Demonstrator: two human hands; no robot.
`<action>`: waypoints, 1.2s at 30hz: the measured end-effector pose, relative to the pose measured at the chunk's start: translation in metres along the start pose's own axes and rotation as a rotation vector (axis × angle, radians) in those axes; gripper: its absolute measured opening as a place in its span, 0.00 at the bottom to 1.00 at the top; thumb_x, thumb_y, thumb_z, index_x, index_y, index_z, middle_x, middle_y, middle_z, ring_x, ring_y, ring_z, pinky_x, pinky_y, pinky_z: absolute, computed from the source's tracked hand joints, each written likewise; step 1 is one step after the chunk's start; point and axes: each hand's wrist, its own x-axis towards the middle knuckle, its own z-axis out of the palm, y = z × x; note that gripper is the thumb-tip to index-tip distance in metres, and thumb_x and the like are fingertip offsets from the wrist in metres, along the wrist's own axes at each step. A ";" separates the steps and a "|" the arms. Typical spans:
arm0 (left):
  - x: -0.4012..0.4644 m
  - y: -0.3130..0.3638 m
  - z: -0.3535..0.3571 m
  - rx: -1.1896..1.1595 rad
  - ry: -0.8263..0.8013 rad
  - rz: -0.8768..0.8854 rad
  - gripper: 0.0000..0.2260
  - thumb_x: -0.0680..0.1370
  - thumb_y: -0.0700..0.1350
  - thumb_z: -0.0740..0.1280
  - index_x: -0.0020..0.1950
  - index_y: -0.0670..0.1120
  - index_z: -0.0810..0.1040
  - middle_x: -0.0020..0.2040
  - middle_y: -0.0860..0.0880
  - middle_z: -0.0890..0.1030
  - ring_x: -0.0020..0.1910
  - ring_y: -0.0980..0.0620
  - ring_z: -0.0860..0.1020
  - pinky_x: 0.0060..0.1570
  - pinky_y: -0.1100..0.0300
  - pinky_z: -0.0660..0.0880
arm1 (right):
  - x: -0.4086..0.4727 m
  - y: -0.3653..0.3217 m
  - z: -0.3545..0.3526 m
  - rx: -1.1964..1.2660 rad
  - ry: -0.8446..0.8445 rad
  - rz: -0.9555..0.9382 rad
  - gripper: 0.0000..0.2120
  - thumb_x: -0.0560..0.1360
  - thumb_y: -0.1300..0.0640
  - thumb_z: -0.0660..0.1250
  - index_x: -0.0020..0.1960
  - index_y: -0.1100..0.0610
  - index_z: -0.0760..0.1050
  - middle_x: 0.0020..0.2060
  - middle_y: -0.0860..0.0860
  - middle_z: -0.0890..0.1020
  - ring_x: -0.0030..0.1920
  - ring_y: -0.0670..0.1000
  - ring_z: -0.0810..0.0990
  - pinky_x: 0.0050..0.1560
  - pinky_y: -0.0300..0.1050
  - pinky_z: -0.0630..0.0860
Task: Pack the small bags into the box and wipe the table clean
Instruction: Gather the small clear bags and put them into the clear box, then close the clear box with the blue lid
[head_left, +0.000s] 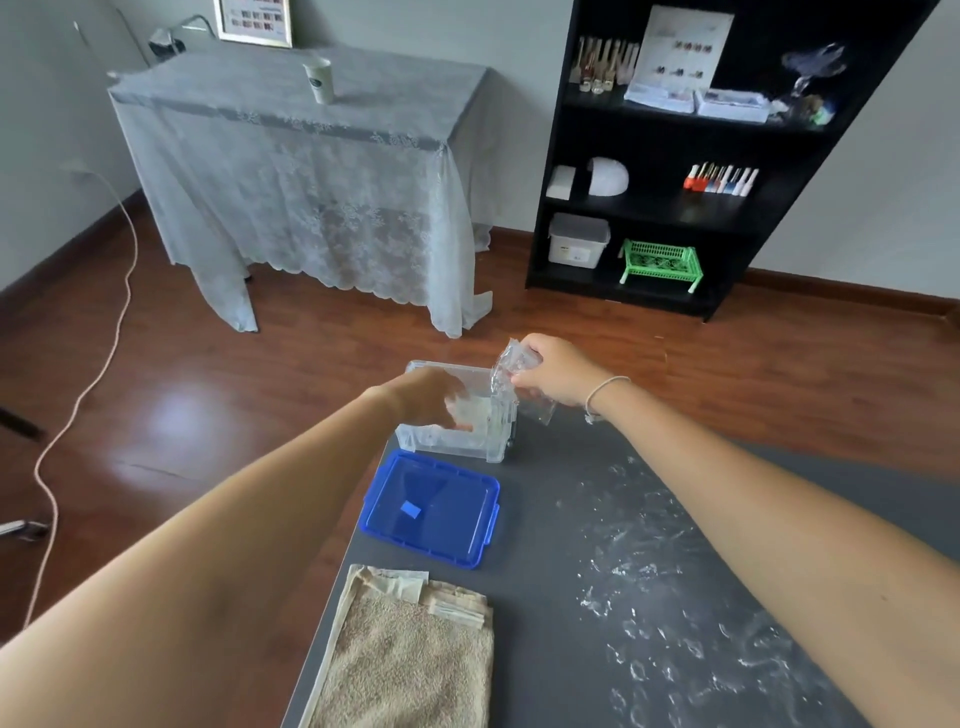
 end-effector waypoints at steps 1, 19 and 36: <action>-0.003 -0.002 -0.001 0.005 0.021 0.011 0.26 0.72 0.43 0.71 0.69 0.44 0.69 0.67 0.46 0.74 0.65 0.48 0.72 0.66 0.59 0.66 | 0.004 -0.003 0.002 -0.003 0.002 -0.009 0.18 0.74 0.62 0.66 0.34 0.52 0.58 0.31 0.50 0.67 0.33 0.52 0.68 0.28 0.41 0.61; -0.050 -0.048 0.007 0.013 0.262 0.010 0.17 0.77 0.47 0.64 0.66 0.50 0.73 0.72 0.52 0.68 0.61 0.52 0.74 0.64 0.61 0.66 | 0.044 -0.007 0.077 -0.210 -0.110 -0.084 0.20 0.70 0.54 0.71 0.61 0.54 0.71 0.54 0.53 0.76 0.51 0.53 0.74 0.49 0.43 0.70; -0.097 -0.069 0.048 -0.104 0.495 0.054 0.15 0.77 0.38 0.62 0.62 0.46 0.76 0.61 0.47 0.74 0.51 0.46 0.79 0.54 0.53 0.76 | -0.072 0.050 0.106 -0.302 0.435 -0.700 0.06 0.69 0.67 0.66 0.44 0.60 0.79 0.40 0.55 0.79 0.39 0.54 0.77 0.42 0.46 0.76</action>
